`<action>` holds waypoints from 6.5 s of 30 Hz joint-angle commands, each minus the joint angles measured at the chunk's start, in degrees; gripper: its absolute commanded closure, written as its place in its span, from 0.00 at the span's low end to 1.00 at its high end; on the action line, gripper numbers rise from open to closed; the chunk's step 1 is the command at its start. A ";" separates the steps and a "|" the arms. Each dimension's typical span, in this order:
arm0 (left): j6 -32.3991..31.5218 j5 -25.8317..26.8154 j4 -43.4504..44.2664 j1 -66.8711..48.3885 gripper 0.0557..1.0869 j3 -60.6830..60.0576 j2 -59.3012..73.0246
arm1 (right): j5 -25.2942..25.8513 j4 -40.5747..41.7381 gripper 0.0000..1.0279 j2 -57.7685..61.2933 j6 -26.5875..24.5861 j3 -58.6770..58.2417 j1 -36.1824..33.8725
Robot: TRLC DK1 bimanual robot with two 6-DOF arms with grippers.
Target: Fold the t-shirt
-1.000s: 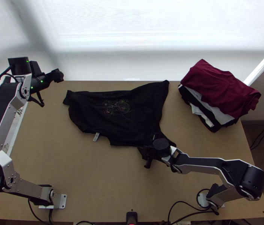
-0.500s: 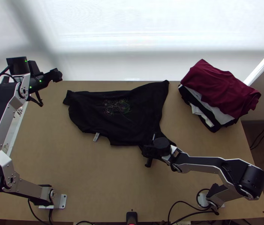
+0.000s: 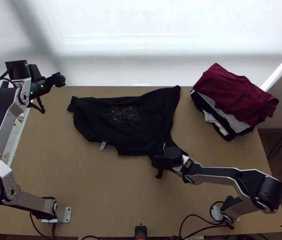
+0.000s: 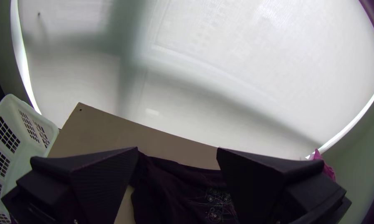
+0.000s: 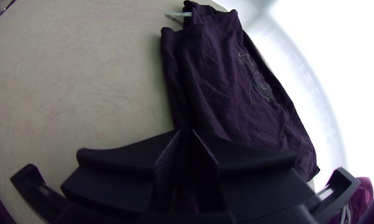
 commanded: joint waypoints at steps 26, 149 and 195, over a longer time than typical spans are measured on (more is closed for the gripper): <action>0.93 -0.12 -1.94 0.15 0.10 3.67 -3.75 | 10.62 -1.78 0.97 -18.37 12.68 9.58 -0.11; -1.27 0.49 -13.11 -4.25 0.96 32.67 -7.88 | 16.51 -1.60 0.97 -7.38 -4.63 75.32 -6.88; 1.19 -4.95 7.20 -7.06 0.96 -18.48 -25.72 | 24.77 -3.19 0.97 -27.51 5.39 40.17 -1.35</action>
